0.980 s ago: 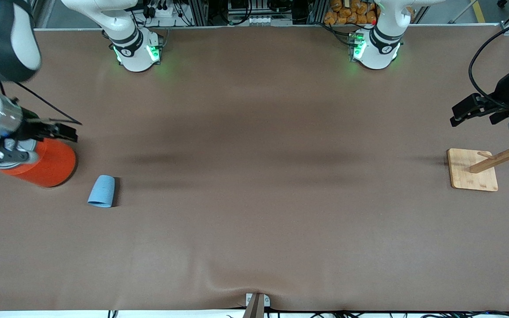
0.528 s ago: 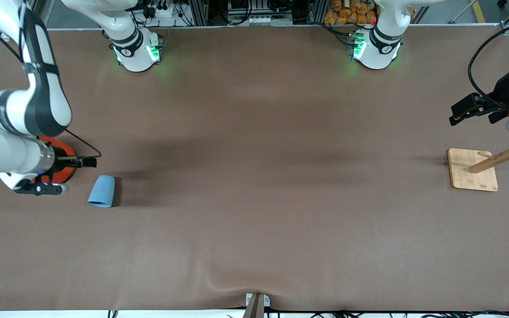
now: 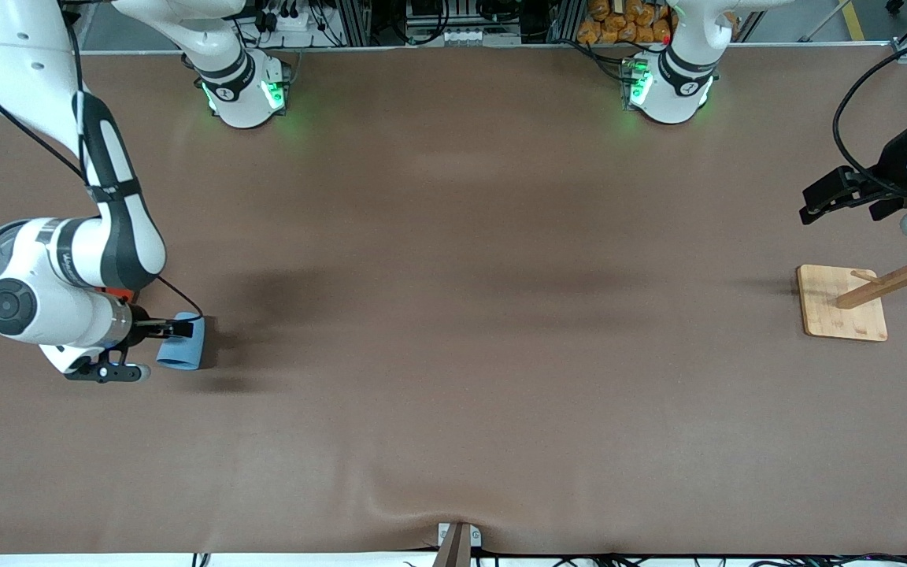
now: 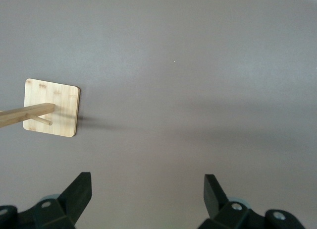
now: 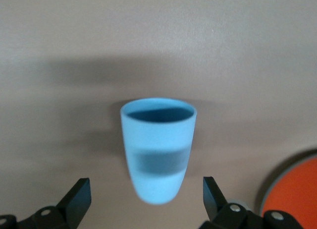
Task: Flip cup
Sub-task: 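Lower the right gripper over the blue cup and close on it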
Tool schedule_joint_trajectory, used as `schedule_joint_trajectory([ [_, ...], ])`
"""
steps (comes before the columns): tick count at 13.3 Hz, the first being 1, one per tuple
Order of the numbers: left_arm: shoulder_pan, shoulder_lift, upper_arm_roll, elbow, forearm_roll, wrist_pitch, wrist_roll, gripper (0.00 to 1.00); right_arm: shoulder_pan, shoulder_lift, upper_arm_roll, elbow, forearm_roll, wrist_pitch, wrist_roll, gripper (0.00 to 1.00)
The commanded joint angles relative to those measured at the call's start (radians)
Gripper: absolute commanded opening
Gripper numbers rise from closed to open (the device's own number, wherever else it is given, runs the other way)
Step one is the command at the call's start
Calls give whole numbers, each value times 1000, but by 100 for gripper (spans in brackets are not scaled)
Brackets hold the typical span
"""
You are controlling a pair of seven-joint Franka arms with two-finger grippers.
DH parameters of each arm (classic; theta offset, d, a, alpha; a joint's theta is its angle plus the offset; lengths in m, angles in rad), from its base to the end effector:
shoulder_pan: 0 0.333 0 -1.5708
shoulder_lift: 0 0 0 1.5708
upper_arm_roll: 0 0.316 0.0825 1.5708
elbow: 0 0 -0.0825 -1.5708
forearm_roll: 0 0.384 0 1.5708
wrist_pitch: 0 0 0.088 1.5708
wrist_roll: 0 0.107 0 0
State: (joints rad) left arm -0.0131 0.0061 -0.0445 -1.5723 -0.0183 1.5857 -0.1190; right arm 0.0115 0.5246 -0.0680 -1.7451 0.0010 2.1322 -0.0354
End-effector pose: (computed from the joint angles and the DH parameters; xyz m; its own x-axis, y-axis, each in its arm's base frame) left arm 0.5568 -0.0340 0.6217 0.9981 0.0616 0.0050 0.0615 -0.9979 0.0193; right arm 0.6485 -0.0331 0.2639 0.9904 -0.0167 -0.1371 -0.0129 -0.9995 0.0284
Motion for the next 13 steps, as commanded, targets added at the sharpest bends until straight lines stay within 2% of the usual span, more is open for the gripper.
schedule_joint_trajectory([
  [1,2,8,-3,18,3,-18,7,100,-28,50,7,16,-2,41,-49,100],
  [5,2,8,-3,18,3,-18,7,100,-28,78,7,15,-2,74,-70,98],
  [6,2,8,-3,18,3,-18,7,100,-36,89,7,16,-2,74,-101,83],
  [7,1,8,-3,18,3,-18,7,100,-47,92,7,15,-1,87,-130,73],
  [8,1,8,-3,18,3,-18,7,100,-51,95,7,13,-1,97,-159,68],
  [13,-1,8,-3,18,3,-18,7,100,-53,92,7,12,-1,92,-205,66],
])
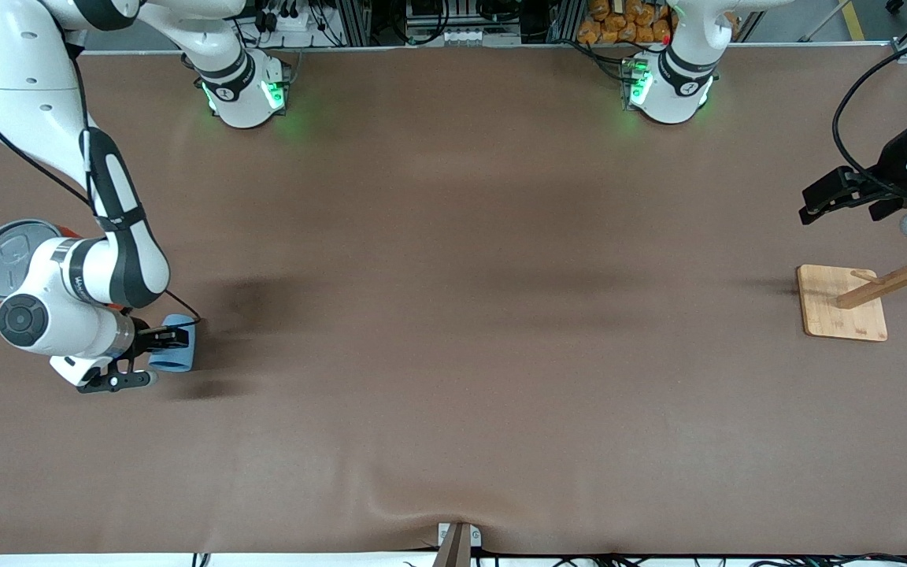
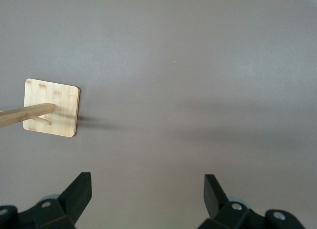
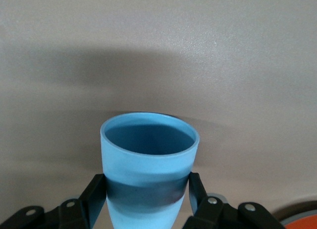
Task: Flip cup
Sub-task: 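Lower the right gripper over the blue cup and close on it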
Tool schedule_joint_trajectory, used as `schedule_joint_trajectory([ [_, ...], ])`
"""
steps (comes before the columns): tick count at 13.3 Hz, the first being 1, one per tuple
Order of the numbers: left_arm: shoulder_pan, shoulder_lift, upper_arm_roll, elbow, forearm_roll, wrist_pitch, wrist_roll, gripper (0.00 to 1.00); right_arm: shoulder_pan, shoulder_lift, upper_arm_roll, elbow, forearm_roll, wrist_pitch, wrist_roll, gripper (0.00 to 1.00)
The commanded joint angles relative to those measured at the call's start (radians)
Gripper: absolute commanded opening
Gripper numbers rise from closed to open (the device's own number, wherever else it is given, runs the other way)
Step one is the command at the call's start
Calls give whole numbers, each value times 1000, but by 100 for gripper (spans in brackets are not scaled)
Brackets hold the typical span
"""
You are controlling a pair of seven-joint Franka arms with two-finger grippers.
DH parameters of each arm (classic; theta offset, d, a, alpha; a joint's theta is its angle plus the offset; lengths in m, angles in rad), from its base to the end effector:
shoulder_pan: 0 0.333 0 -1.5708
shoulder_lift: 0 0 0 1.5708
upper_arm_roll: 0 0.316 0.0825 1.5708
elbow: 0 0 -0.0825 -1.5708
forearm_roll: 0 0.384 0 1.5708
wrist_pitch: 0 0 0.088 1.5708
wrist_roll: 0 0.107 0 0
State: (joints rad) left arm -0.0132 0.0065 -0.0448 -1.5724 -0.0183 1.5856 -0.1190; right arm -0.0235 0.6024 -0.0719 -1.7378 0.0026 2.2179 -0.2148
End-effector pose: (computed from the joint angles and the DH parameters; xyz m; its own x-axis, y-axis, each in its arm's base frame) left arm 0.5569 -0.0342 0.6215 0.9981 0.0612 0.0045 0.0611 -0.9979 0.0192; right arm 0.6521 -0.0585 0.2227 0.9840 0.1257 -0.1261 0.1283 -0.9917 0.0122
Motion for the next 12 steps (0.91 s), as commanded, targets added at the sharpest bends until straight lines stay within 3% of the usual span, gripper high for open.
schedule_joint_trajectory([
  [1,-1,9,-3,19,3,-18,7,100,-18,10,11,4,-3,3,-28,66],
  [7,3,9,-4,19,1,-18,7,100,14,-65,14,4,-1,-70,-147,66],
  [12,-1,9,-3,19,1,-18,5,100,28,-64,15,3,2,-75,-147,64],
])
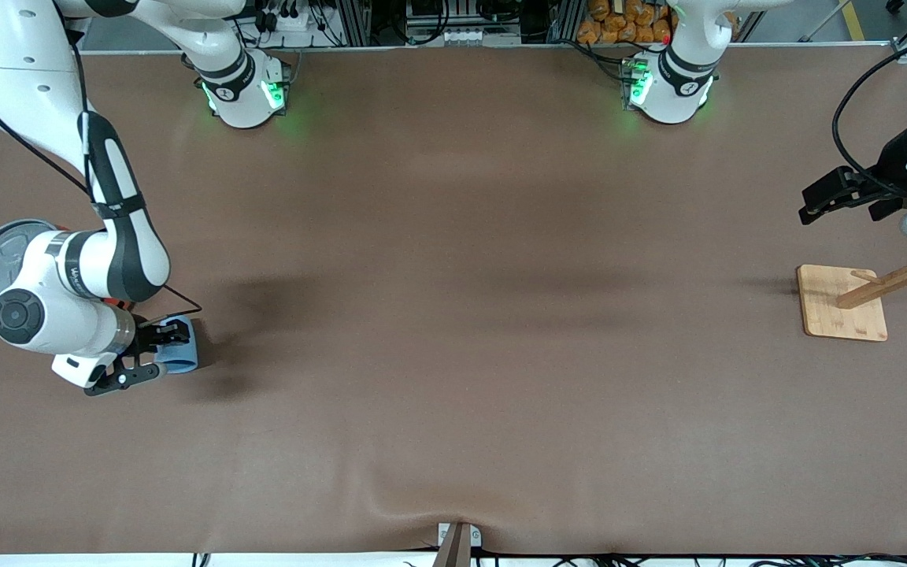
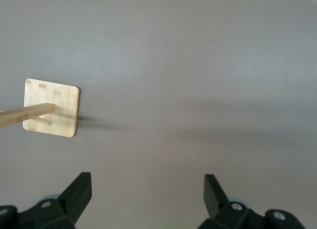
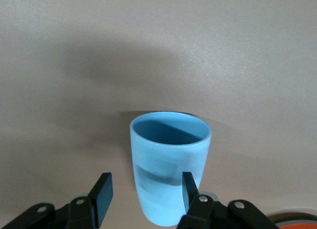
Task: Flip cup
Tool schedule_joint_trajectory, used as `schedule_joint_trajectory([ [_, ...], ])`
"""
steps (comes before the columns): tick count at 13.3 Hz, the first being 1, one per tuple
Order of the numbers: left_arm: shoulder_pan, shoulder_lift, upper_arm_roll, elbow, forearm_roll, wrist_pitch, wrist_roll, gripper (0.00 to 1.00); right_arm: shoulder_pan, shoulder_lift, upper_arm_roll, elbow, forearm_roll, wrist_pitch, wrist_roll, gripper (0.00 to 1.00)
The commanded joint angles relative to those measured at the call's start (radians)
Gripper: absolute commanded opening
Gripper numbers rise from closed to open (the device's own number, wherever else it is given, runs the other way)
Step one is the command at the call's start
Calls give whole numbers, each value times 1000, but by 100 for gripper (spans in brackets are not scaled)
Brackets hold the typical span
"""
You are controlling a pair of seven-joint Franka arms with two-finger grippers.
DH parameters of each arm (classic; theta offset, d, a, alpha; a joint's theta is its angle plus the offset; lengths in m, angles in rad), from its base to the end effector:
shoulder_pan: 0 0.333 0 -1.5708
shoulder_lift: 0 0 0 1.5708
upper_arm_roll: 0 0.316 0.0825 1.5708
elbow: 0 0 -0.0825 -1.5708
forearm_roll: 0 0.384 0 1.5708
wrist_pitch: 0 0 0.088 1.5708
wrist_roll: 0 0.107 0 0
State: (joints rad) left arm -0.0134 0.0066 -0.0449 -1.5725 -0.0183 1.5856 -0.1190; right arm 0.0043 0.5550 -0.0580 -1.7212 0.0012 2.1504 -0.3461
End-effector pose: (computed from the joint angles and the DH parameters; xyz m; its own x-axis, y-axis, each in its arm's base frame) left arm 0.5569 -0.0344 0.6214 0.9981 0.0609 0.0043 0.0608 -0.9980 0.0192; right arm 0.6556 -0.0319 0.2553 0.9477 0.2925 -0.1273 0.2931 -0.9560 -0.0144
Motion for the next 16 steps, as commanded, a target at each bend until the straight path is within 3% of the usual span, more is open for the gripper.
schedule_joint_trajectory([
  [1,1,7,-3,19,1,-18,5,100,-1,-17,0,-12,3,-7,-17,64],
  [8,1,9,-3,20,-3,-18,5,100,-18,2,-2,-12,3,29,-36,64],
  [16,-2,9,-3,20,-2,-18,7,100,-49,92,0,-21,10,120,-36,63],
])
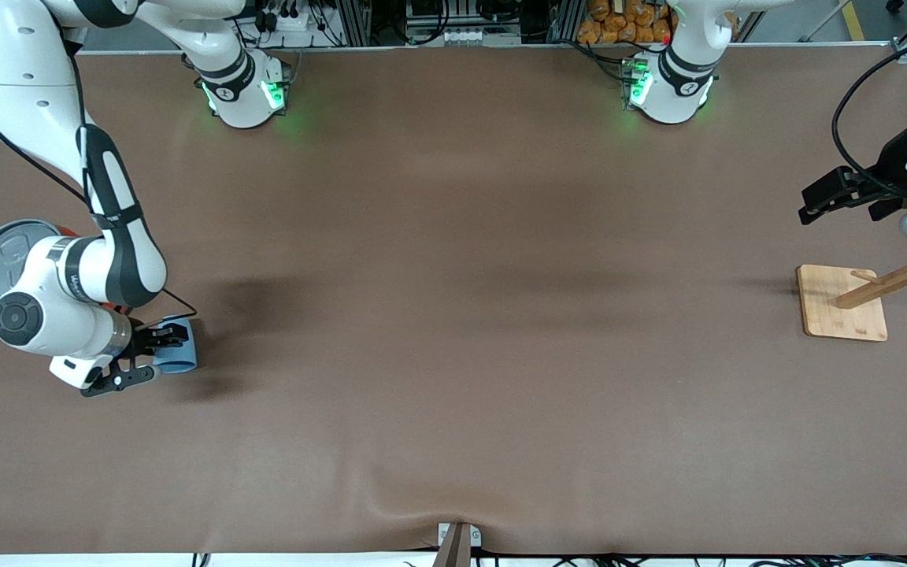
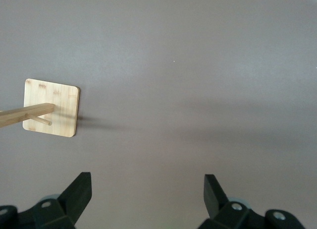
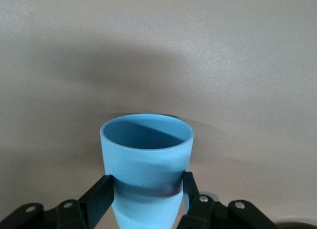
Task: Flip cup
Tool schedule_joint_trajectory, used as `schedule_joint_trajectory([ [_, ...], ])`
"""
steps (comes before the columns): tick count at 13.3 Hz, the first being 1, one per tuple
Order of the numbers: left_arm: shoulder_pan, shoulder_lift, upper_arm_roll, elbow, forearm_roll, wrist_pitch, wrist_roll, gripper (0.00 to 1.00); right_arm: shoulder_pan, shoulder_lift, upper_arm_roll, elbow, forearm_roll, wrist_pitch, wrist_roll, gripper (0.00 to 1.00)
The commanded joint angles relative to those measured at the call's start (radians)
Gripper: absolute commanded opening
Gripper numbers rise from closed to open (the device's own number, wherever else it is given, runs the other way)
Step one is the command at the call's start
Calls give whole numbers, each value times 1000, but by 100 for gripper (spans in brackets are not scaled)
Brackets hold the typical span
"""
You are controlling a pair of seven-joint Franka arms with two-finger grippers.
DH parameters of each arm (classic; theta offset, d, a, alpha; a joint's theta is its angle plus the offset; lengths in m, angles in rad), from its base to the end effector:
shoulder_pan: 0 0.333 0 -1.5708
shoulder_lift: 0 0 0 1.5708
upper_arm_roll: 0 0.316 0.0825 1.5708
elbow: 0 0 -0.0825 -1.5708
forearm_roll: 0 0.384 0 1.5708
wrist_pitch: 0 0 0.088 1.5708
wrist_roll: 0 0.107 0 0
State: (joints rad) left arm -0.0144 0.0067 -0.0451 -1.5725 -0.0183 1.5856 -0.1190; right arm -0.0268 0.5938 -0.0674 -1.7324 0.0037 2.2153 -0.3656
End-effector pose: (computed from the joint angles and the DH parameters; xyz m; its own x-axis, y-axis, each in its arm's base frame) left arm 0.5569 -0.0350 0.6213 0.9982 0.0597 0.0042 0.0596 -0.9980 0.0192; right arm 0.6545 -0.0580 0.2302 0.9550 0.2734 -0.1147 0.2745 -0.9616 -0.0065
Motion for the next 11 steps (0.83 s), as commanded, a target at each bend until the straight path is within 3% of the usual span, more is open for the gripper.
schedule_joint_trajectory([
  [1,-1,9,-2,20,-3,-18,7,100,-18,57,9,-22,9,78,-15,63],
  [4,1,9,-2,20,-2,-18,7,100,-16,58,9,-74,9,162,-15,63],
  [11,1,16,-2,20,-3,-18,10,100,-12,67,12,-78,10,167,-10,65],
])
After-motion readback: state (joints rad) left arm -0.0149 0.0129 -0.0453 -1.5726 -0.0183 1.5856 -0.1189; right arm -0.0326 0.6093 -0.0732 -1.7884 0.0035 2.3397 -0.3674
